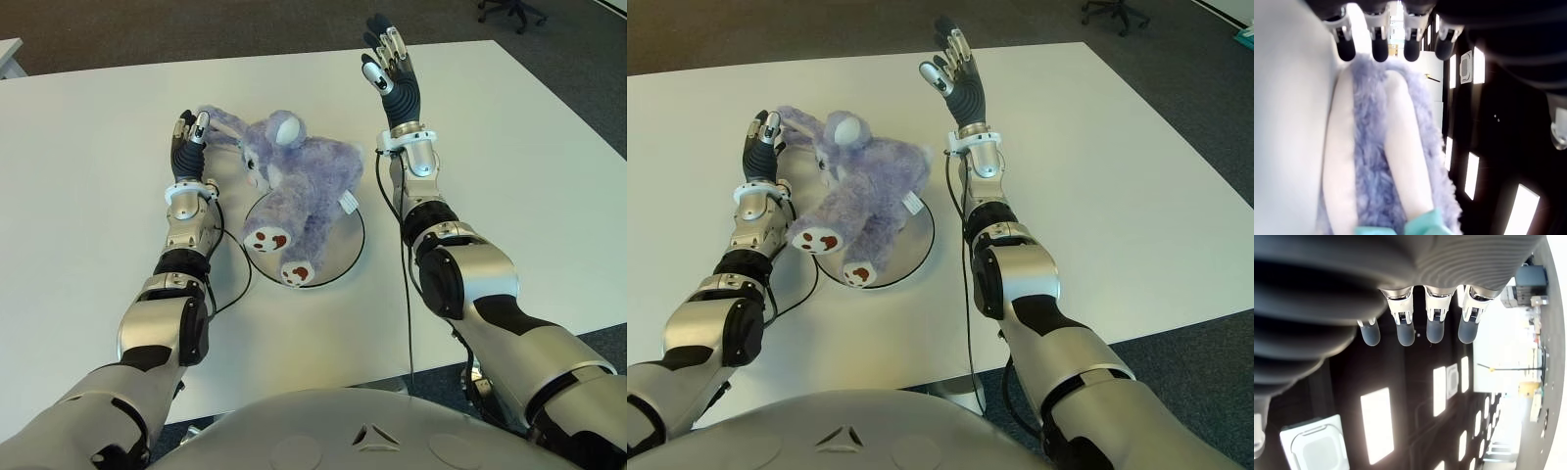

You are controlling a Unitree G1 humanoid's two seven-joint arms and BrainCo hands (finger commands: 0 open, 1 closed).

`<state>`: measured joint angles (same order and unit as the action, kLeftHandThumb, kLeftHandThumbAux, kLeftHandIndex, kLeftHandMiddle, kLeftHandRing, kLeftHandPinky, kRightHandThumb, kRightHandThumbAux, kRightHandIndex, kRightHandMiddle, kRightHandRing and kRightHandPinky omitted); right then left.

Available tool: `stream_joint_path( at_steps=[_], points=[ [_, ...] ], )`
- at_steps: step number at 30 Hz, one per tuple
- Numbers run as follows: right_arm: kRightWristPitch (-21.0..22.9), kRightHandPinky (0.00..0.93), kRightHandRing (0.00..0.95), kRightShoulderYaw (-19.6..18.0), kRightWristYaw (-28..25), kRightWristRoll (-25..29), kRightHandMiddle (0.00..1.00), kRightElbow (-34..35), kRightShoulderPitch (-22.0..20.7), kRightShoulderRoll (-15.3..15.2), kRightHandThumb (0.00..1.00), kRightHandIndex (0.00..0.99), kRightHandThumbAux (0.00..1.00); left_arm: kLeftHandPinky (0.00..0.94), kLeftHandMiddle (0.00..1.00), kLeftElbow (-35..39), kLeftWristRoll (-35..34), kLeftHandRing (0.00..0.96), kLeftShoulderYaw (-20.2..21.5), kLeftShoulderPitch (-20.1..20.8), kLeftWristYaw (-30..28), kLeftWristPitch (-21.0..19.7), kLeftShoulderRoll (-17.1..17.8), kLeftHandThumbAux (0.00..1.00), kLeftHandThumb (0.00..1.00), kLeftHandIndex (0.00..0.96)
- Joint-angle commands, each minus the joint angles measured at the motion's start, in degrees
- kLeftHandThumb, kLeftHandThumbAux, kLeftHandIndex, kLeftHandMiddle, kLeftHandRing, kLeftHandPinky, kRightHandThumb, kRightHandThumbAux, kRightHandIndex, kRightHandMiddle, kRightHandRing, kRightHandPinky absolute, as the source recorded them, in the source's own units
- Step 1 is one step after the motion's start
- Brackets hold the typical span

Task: Put the doll into the plate.

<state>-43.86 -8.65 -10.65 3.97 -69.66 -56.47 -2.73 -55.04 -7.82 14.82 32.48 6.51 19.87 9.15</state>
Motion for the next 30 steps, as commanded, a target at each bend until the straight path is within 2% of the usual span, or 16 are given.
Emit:
stream_joint_path(
  at_steps=[1, 10, 18, 30],
  points=[
    [1.9, 0.0, 0.0, 0.3, 1.2, -0.9, 0.0, -0.9, 0.2, 0.8, 0.0, 0.002, 0.508, 0.004, 0.064, -3.2, 0.5, 0.043, -0.1, -5.9, 0.4, -2.3, -1.4, 0.397, 0.0, 0.0],
    [3.4, 0.0, 0.0, 2.2, 4.0, -3.7, 0.0, -1.2, 0.4, 0.3, 0.0, 0.0, 0.463, 0.0, 0.056, -3.3, 0.5, 0.029, -0.3, -6.1, 0.0, -1.1, -1.4, 0.39, 0.0, 0.0],
    [7.6, 0.0, 0.0, 2.9, 8.1, -5.3, 0.0, -2.8, 0.7, 0.2, 0.0, 0.0, 0.47, 0.0, 0.061, -3.7, 0.8, 0.029, -0.4, -6.2, 0.4, 0.2, -1.4, 0.384, 0.0, 0.0],
    [11.0, 0.0, 0.0, 2.4, 6.8, -4.5, 0.0, -3.3, 0.7, 0.1, 0.0, 0.0, 0.455, 0.0, 0.076, -4.4, 0.9, 0.038, -0.3, -6.3, 0.0, 1.5, -1.2, 0.385, 0.0, 0.0]
  ],
)
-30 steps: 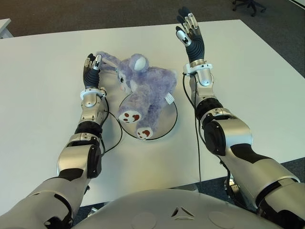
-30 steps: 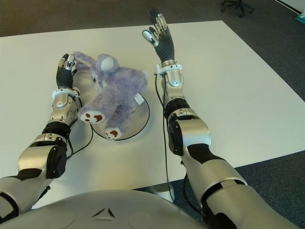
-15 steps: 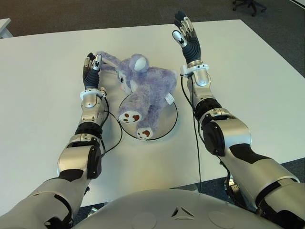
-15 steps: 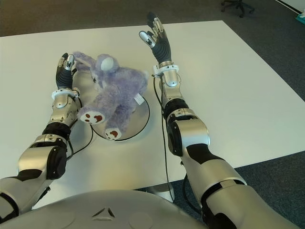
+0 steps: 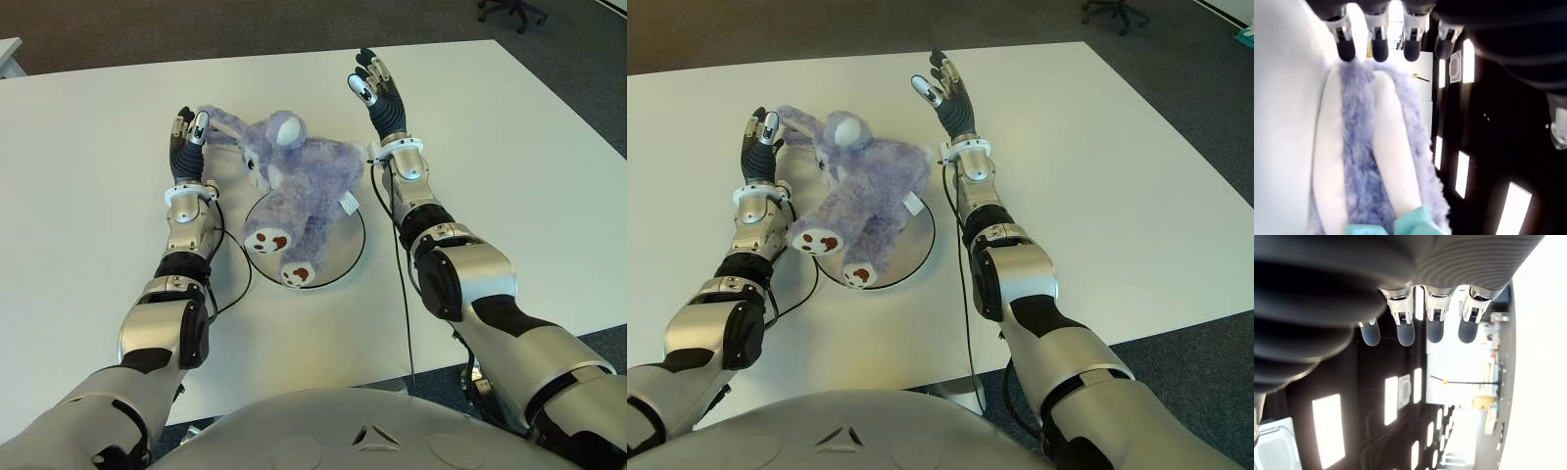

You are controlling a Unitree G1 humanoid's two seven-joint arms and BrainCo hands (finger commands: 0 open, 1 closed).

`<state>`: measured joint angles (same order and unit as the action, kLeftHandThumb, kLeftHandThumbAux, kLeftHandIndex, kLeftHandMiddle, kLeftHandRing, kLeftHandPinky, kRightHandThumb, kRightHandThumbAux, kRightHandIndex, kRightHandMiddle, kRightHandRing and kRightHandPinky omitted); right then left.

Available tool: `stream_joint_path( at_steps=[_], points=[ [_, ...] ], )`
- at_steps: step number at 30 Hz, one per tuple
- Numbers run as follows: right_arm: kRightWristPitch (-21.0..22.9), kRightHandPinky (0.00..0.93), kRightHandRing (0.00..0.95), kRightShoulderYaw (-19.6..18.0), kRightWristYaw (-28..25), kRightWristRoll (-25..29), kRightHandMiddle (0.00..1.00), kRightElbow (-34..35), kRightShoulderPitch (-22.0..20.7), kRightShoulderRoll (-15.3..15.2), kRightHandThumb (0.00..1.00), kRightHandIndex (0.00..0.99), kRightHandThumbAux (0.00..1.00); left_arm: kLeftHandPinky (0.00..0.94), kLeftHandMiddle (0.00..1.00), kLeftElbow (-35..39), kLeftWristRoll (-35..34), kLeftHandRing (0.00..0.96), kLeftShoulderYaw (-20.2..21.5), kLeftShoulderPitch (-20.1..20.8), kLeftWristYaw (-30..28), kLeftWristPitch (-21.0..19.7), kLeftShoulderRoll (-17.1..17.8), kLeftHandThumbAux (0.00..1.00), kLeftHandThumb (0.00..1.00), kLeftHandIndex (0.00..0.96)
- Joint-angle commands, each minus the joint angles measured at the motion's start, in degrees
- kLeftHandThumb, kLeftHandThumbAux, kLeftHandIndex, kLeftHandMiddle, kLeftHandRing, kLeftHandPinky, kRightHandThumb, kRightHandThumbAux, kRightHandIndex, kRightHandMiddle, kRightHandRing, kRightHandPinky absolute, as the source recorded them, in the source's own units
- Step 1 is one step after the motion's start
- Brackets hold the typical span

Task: Put the doll into the plate.

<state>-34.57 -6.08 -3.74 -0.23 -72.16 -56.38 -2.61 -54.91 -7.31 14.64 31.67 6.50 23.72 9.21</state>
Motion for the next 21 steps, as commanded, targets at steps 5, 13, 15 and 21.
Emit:
stream_joint_path(
  at_steps=[5, 13, 15, 21],
  points=[
    [4.9, 0.0, 0.0, -0.5, 1.3, -0.7, 0.0, -2.7, 0.7, -0.3, 0.0, 0.0, 0.462, 0.0, 0.077, -4.9, 0.5, 0.038, -0.1, -5.4, -0.1, -1.9, -1.1, 0.384, 0.0, 0.0],
    [8.5, 0.0, 0.0, -0.2, 2.3, -1.1, 0.0, -3.1, 0.1, -0.5, 0.0, 0.0, 0.487, 0.0, 0.078, -5.1, 0.6, 0.032, -0.1, -5.4, -0.2, -1.4, -0.8, 0.393, 0.0, 0.0],
    [9.1, 0.0, 0.0, -0.1, 2.5, -1.3, 0.0, -3.1, 0.2, -0.5, 0.0, 0.0, 0.479, 0.0, 0.076, -5.1, 0.6, 0.031, -0.1, -5.4, -0.2, -1.4, -0.8, 0.393, 0.0, 0.0],
    [9.7, 0.0, 0.0, -0.3, 3.3, -1.2, 0.0, -3.3, 0.9, -0.2, 0.0, 0.0, 0.47, 0.0, 0.07, -5.3, 0.5, 0.026, 0.0, -5.4, -0.3, -1.4, -0.8, 0.387, 0.0, 0.0]
  ],
)
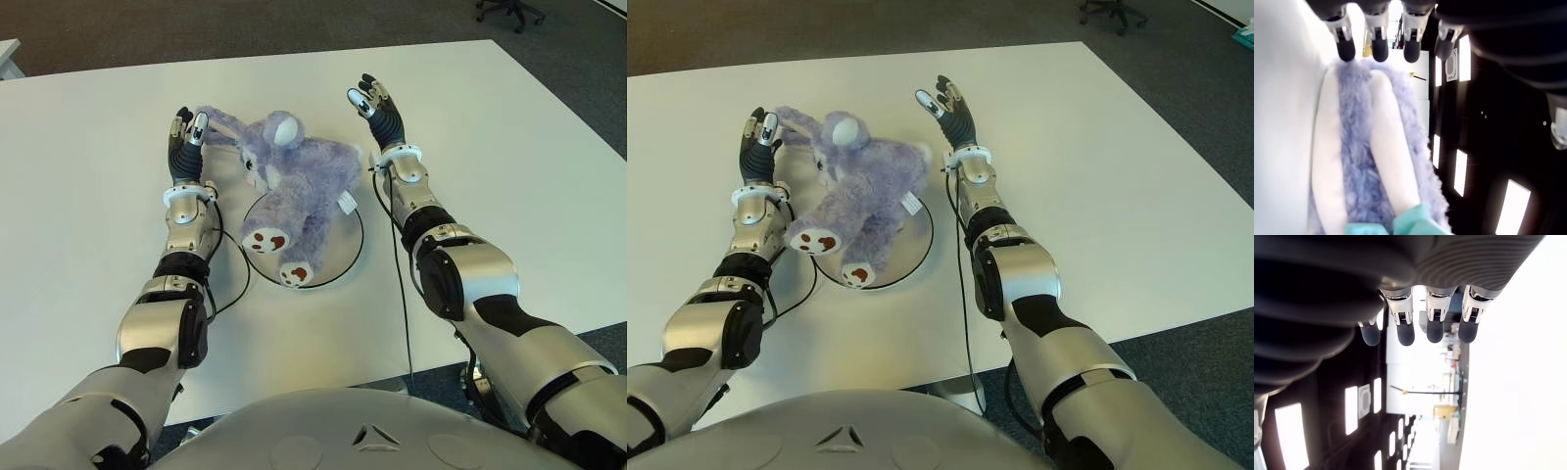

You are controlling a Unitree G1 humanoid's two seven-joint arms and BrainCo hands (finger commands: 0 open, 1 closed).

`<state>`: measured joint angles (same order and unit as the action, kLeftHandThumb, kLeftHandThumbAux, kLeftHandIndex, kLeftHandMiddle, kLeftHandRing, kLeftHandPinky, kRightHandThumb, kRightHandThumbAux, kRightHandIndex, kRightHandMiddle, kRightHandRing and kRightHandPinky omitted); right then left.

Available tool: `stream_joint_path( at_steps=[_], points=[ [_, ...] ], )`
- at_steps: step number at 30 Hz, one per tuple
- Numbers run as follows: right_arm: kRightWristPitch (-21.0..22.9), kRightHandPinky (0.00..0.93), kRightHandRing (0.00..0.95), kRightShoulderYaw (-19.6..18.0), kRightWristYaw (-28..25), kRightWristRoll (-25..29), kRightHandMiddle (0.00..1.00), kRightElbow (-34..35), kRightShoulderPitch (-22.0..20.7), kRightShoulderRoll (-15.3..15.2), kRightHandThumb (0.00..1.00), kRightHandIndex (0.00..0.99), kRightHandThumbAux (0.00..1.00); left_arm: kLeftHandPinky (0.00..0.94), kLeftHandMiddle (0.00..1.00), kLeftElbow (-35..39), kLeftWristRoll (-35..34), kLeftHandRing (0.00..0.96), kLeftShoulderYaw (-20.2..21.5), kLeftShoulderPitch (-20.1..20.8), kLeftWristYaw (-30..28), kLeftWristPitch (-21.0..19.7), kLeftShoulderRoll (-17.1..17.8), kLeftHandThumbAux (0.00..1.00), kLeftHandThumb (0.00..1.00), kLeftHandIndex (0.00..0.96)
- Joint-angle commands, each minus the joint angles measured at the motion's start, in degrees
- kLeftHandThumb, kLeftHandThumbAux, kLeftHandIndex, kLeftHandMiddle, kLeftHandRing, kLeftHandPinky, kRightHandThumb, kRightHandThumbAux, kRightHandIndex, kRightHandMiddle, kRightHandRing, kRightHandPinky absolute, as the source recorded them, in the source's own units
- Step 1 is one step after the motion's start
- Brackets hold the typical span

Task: Put the doll into the plate.

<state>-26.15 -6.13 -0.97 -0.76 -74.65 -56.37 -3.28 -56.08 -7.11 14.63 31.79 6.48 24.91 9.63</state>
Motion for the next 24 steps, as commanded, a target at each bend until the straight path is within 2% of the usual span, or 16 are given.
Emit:
stream_joint_path(
  at_steps=[1, 24],
  points=[
    [1.2, 0.0, 0.0, -0.4, 0.5, -0.6, 0.0, -0.8, 1.0, 0.5, 0.0, 0.0, 0.471, 0.0, 0.07, -4.1, 0.3, 0.025, 0.0, -5.5, -0.3, -2.6, -1.2, 0.386, 0.0, 0.0],
    [1.2, 0.0, 0.0, -2.6, 0.7, -0.1, 0.0, -1.6, 2.4, 1.2, 0.0, 0.0, 0.527, 0.0, 0.067, -4.3, 0.2, 0.03, 0.1, -5.3, 0.0, -2.8, -1.0, 0.382, 0.0, 0.0]
  ],
)
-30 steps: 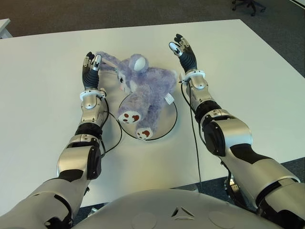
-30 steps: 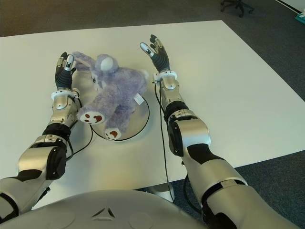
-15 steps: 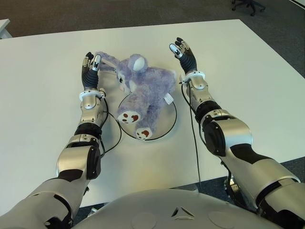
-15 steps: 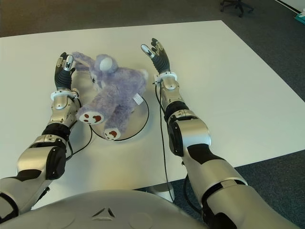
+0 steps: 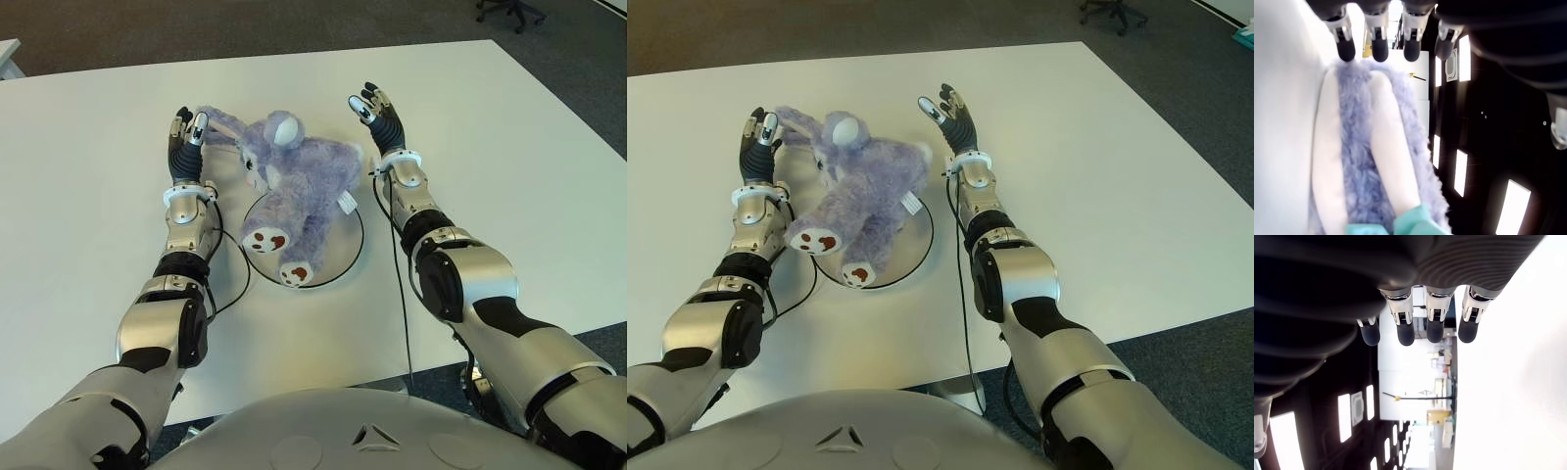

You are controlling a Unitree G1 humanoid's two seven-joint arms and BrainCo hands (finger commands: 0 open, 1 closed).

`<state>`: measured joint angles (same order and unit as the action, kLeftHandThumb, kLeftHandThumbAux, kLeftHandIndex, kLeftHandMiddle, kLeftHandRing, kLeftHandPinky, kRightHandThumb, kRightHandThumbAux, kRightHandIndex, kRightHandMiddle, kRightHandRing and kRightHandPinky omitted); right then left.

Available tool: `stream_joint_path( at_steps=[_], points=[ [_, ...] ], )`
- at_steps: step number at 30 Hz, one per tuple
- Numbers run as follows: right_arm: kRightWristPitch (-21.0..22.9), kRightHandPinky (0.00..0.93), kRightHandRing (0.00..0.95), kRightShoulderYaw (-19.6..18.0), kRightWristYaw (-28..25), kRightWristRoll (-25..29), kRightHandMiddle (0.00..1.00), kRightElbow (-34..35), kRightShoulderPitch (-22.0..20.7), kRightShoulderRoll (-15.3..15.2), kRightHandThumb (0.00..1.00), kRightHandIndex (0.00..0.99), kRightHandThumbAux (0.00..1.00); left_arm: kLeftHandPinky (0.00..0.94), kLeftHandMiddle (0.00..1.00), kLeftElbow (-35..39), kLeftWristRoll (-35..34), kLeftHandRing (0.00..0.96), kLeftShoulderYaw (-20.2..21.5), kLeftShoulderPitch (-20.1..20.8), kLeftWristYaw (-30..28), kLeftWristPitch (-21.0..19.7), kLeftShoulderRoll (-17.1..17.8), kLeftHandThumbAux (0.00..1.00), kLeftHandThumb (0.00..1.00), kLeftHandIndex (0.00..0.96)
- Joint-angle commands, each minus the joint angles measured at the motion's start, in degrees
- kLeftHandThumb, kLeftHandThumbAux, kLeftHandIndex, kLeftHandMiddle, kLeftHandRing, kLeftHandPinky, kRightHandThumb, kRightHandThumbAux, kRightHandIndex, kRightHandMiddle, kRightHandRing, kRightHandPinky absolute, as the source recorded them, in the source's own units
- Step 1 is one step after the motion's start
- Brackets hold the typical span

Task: Put the doll into the plate.

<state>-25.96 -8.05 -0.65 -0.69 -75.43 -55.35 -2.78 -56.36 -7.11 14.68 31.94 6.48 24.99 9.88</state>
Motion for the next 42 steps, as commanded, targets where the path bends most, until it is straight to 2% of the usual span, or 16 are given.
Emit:
stream_joint_path(
  at_steps=[1, 24, 42],
  points=[
    [1.0, 0.0, 0.0, -0.9, 0.6, 0.0, 0.0, -0.9, 1.6, 0.7, 0.0, 0.0, 0.528, 0.0, 0.067, -4.0, 0.1, 0.029, 0.1, -5.5, -0.2, -2.8, -1.3, 0.382, 0.0, 0.0],
    [-2.8, 0.0, 0.0, -2.4, 3.2, -0.8, 0.018, -1.1, 3.7, 0.8, 0.0, 0.0, 0.484, 0.0, 0.06, -3.0, 0.3, 0.029, -0.3, -7.1, -1.9, -0.9, -1.2, 0.393, 0.0, 0.0],
    [-2.3, 0.0, 0.0, -3.3, 3.2, -0.3, 0.006, -1.2, 4.4, 0.5, 0.0, 0.0, 0.499, 0.0, 0.054, -2.4, 1.5, 0.026, -1.0, -8.0, -2.0, -0.2, -0.5, 0.393, 0.0, 0.0]
  ],
)
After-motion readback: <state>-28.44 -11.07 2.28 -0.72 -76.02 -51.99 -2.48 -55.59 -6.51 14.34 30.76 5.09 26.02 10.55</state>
